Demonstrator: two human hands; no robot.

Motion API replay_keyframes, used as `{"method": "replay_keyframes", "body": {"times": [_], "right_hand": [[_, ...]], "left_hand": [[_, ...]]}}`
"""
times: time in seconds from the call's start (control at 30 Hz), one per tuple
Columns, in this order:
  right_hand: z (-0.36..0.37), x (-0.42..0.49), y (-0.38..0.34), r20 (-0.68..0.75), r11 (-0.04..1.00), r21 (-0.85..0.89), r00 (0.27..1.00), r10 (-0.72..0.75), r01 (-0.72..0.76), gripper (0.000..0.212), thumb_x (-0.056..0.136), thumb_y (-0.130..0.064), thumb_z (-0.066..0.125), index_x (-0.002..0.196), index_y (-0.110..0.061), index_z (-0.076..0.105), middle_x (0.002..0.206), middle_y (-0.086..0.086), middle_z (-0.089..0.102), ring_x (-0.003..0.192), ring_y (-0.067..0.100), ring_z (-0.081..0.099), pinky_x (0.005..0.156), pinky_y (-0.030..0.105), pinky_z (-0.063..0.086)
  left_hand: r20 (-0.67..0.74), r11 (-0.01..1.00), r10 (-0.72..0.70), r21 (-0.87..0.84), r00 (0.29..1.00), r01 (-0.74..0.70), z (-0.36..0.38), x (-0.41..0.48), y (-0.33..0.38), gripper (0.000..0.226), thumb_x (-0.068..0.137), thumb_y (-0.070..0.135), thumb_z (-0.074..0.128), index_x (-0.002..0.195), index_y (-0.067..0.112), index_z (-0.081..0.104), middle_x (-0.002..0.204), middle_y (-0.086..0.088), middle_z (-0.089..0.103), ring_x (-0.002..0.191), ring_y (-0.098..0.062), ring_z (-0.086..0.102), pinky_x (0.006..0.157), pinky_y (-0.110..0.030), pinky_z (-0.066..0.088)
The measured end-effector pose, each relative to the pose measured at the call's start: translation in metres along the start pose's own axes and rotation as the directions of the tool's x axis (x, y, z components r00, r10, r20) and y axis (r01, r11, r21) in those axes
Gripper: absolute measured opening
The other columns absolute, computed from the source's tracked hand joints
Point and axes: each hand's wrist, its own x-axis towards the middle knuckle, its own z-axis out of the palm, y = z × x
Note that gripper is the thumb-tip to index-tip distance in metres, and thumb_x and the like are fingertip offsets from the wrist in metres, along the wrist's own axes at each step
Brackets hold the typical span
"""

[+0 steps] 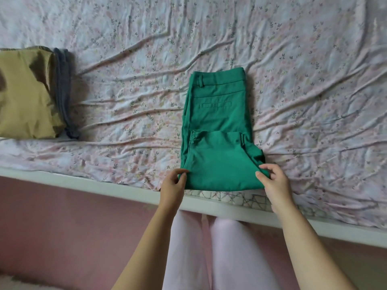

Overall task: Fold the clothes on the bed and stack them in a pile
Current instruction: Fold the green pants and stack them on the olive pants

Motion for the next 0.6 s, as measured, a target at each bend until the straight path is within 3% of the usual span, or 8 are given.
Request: {"method": "replay_keyframes", "body": {"times": [0.07, 0.2, 0.4, 0.6], "right_hand": [[0.002, 0.014, -0.019, -0.002, 0.999, -0.009, 0.999, -0.032, 0.032, 0.014, 0.087, -0.009, 0.059, 0.085, -0.022, 0.060, 0.103, 0.011, 0.061, 0.095, 0.026, 0.057, 0.074, 0.034, 0.044], [0.010, 0.047, -0.057, -0.045, 0.996, 0.043, 0.996, -0.075, 0.077, 0.011, 0.088, -0.010, 0.057, 0.082, -0.017, 0.062, 0.097, 0.005, 0.058, 0.090, 0.019, 0.052, 0.066, 0.026, 0.044], [0.027, 0.107, -0.096, -0.039, 0.972, 0.231, 0.999, -0.027, 0.036, 0.021, 0.088, -0.008, 0.056, 0.074, -0.021, 0.062, 0.099, 0.008, 0.059, 0.093, 0.020, 0.056, 0.063, 0.025, 0.046], [0.046, 0.172, -0.128, -0.041, 0.979, 0.201, 0.999, -0.027, 0.035, 0.011, 0.089, -0.010, 0.058, 0.082, -0.016, 0.063, 0.107, 0.008, 0.061, 0.095, 0.018, 0.057, 0.065, 0.022, 0.047]], "left_hand": [[-0.003, 0.999, 0.008, -0.044, 1.000, -0.008, 0.002, 0.013, 0.017, 0.015, 0.094, 0.011, 0.047, 0.097, 0.015, 0.061, 0.090, -0.002, 0.062, 0.075, -0.008, 0.055, 0.067, -0.022, 0.047], [-0.013, 0.988, 0.010, -0.154, 1.000, -0.012, 0.005, 0.043, 0.052, 0.014, 0.095, 0.012, 0.047, 0.100, 0.011, 0.059, 0.082, -0.001, 0.059, 0.068, -0.008, 0.050, 0.044, -0.006, 0.038], [0.038, 0.956, -0.044, -0.288, 0.998, 0.054, 0.008, 0.100, 0.095, 0.014, 0.094, 0.014, 0.049, 0.104, 0.010, 0.058, 0.086, -0.001, 0.058, 0.070, -0.009, 0.052, 0.051, -0.015, 0.041], [0.077, 0.953, -0.065, -0.292, 0.995, 0.085, 0.019, 0.172, 0.126, 0.016, 0.093, 0.016, 0.052, 0.106, 0.011, 0.059, 0.080, 0.000, 0.055, 0.067, -0.008, 0.050, 0.056, -0.020, 0.038]]}}
